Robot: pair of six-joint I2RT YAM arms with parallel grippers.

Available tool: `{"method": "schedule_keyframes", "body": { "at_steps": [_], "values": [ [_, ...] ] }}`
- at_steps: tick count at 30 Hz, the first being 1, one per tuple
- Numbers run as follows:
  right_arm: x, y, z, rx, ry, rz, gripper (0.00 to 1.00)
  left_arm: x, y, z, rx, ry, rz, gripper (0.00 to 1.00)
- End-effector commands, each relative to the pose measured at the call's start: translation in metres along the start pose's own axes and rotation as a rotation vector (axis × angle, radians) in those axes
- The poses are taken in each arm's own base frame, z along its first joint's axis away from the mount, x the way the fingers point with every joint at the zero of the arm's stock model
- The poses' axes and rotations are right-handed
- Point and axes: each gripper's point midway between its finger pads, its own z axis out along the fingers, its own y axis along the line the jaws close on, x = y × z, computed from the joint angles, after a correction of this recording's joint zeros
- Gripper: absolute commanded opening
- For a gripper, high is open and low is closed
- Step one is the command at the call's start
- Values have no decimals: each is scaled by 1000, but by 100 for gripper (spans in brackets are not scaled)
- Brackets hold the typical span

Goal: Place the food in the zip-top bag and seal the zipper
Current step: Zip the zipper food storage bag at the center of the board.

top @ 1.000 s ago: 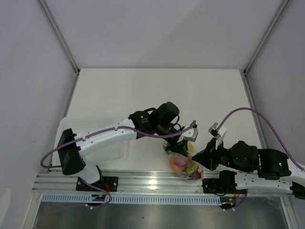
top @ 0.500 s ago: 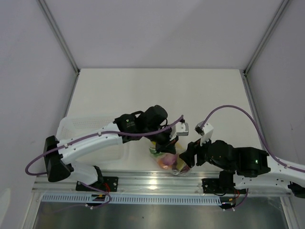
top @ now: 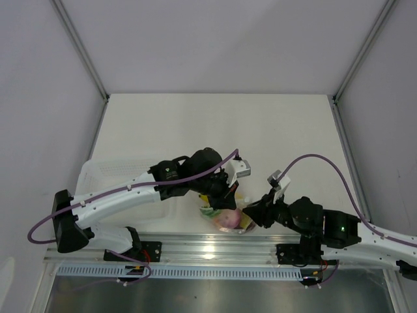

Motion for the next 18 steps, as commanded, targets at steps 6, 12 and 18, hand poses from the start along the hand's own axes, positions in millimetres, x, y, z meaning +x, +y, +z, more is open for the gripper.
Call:
{"method": "schedule_keyframes", "body": {
  "at_steps": [6, 12, 18],
  "values": [
    [-22, 17, 8, -124, -123, -36, 25, -15, -11, -5, 36, -64, -10, 1],
    [-20, 8, 11, -120, -110, -12, 0, -14, -12, -6, 48, -68, 16, 1],
    [-18, -1, 11, -99, -95, 27, 0, -37, -10, -21, 27, -188, 134, 52]
  ]
}}
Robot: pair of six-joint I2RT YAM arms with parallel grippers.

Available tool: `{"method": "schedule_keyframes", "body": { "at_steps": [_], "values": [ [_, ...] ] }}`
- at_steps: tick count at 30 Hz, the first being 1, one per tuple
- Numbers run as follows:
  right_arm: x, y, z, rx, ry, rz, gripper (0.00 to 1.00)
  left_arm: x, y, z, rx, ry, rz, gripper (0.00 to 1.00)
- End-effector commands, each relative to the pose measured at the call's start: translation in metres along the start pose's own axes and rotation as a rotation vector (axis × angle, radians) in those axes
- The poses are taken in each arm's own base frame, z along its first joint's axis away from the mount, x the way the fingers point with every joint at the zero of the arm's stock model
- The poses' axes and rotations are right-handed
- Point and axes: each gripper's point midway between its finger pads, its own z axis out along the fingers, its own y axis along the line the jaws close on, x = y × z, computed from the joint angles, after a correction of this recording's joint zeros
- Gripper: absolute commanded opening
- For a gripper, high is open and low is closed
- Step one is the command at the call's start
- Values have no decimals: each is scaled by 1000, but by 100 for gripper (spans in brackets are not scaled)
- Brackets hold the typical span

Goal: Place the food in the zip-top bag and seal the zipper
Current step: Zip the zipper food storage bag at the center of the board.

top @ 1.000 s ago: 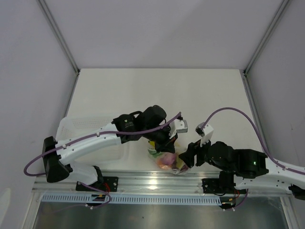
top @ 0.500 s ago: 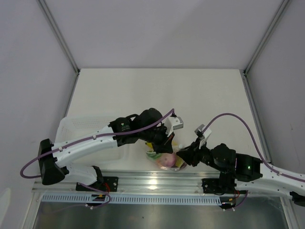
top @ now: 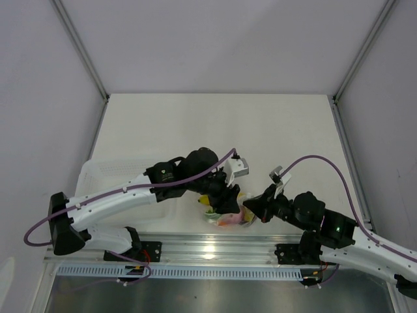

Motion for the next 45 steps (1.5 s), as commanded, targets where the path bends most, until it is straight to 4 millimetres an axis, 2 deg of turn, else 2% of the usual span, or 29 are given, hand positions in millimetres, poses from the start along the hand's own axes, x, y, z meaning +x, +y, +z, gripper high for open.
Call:
{"method": "schedule_keyframes", "body": {
  "at_steps": [1, 2, 3, 6, 11, 15, 22, 29, 31, 36, 39, 42, 45],
  "values": [
    [-8, 7, -1, -41, -27, 27, 0, -36, -7, -21, 13, -161, 104, 60],
    [-9, 7, -2, -43, -31, 28, 0, -41, -6, -23, 7, -186, 115, 70],
    [-10, 6, -2, -39, -33, 29, 0, -52, -7, -26, 6, -231, 132, 71],
    [-11, 7, -3, -46, -32, 39, 0, -69, 0, -27, -2, -282, 136, 74],
    [-11, 11, -2, -70, -28, 67, 0, -82, -2, -19, 35, -320, 164, 73],
    [-10, 12, -2, -77, -24, 77, 0, -83, -2, -14, 52, -342, 180, 73],
    [-13, 13, -2, -86, -36, 82, 0, -79, -2, -2, 82, -308, 186, 61],
    [-13, 15, -3, -107, -28, 77, 0, -68, 2, 9, 144, -246, 153, 60],
    [-12, 15, -3, -105, -27, 77, 0, -67, 2, 10, 165, -239, 147, 53],
    [-13, 13, -4, -102, -27, 79, 0, -62, 2, 11, 192, -227, 128, 45],
    [-13, 12, -4, -103, -25, 79, 0, -56, 2, 13, 209, -208, 116, 35],
    [-12, 11, -4, -100, -23, 81, 0, -52, 2, 13, 218, -202, 103, 20],
    [-11, 9, -4, -98, -19, 83, 0, -50, 1, 11, 234, -203, 96, 13]
  ]
}}
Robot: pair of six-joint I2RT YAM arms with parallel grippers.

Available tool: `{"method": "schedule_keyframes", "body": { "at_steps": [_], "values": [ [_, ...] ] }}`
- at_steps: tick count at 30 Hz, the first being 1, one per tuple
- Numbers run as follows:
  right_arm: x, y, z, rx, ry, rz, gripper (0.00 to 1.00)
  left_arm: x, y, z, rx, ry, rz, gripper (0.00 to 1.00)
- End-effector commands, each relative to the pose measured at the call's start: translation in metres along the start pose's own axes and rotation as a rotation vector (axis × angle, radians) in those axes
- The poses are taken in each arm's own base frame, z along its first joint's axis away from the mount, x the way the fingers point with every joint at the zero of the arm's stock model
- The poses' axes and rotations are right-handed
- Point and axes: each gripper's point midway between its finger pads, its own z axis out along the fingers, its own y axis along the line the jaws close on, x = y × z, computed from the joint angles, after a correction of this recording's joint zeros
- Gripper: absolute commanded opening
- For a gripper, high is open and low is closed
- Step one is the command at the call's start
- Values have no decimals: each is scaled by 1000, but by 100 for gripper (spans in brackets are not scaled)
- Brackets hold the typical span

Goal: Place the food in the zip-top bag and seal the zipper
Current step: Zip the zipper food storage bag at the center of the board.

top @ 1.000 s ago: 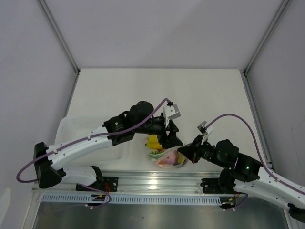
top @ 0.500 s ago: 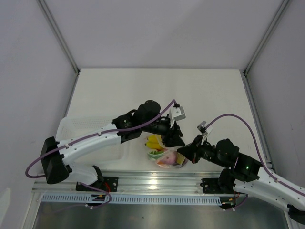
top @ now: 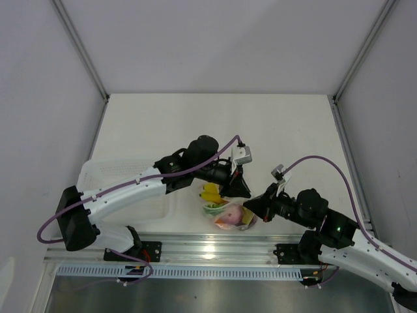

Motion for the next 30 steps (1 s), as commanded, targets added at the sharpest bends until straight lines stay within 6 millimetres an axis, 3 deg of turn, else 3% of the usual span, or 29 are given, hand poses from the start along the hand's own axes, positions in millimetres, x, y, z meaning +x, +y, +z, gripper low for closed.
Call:
{"method": "schedule_keyframes", "body": {
  "at_steps": [1, 3, 8, 17, 19, 21, 30],
  "values": [
    [-11, 9, -1, -44, -40, 0, 0, 3, -4, -2, 45, -5, -12, 11],
    [-12, 9, -1, -47, -41, 0, 0, 2, -6, -2, 64, -7, -16, 1],
    [-12, 11, -1, -58, -27, -8, 0, 4, -8, 0, 93, 2, -36, 0],
    [-17, 13, -1, -72, -18, -23, 10, 6, -6, 0, 112, 8, -58, 0],
    [-17, 13, 1, -78, -13, -24, 4, 6, -6, 0, 112, 6, -59, 1],
    [-17, 10, 2, -64, -11, -18, 0, 5, -5, 0, 113, 5, -59, 1],
    [-37, -17, -1, 96, -134, 107, 0, 15, 5, -6, 22, 74, -89, 1]
  ]
}}
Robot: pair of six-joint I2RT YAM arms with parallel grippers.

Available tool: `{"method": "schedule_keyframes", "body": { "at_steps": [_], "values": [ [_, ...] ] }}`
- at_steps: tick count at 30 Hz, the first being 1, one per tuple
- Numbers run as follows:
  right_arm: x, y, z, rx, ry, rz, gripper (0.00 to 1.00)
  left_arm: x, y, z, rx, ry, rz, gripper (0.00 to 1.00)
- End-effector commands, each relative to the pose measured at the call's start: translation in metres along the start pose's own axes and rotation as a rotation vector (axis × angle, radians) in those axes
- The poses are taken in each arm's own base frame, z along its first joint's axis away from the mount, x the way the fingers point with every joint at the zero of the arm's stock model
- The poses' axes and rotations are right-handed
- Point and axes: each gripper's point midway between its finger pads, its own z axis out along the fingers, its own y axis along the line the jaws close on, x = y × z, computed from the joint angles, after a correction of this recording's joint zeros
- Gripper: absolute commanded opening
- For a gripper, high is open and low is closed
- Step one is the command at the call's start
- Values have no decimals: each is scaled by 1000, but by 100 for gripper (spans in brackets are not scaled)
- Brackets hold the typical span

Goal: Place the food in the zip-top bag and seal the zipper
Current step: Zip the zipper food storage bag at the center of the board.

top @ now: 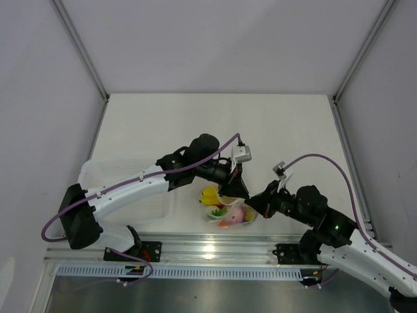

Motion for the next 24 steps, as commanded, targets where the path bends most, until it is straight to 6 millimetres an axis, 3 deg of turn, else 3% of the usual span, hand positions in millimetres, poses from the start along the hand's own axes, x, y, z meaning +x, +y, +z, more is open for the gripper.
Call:
{"method": "schedule_keyframes", "body": {
  "at_steps": [1, 4, 13, 16, 24],
  "values": [
    [-43, -7, -5, 88, -185, 84, 0, 7, 9, -8, -73, 52, -24, 1],
    [-52, -15, -8, 130, -254, 153, 0, 14, 13, -14, -121, 94, -40, 1],
    [-46, -35, -15, 218, -275, 215, 0, 25, 4, -42, -196, 120, -33, 0],
    [-47, -30, -17, 187, -274, 208, 0, 31, 3, -50, -223, 125, -38, 1],
    [-35, -16, -13, 142, -117, 61, 0, 10, -8, -64, -246, 33, 9, 1]
  ]
}}
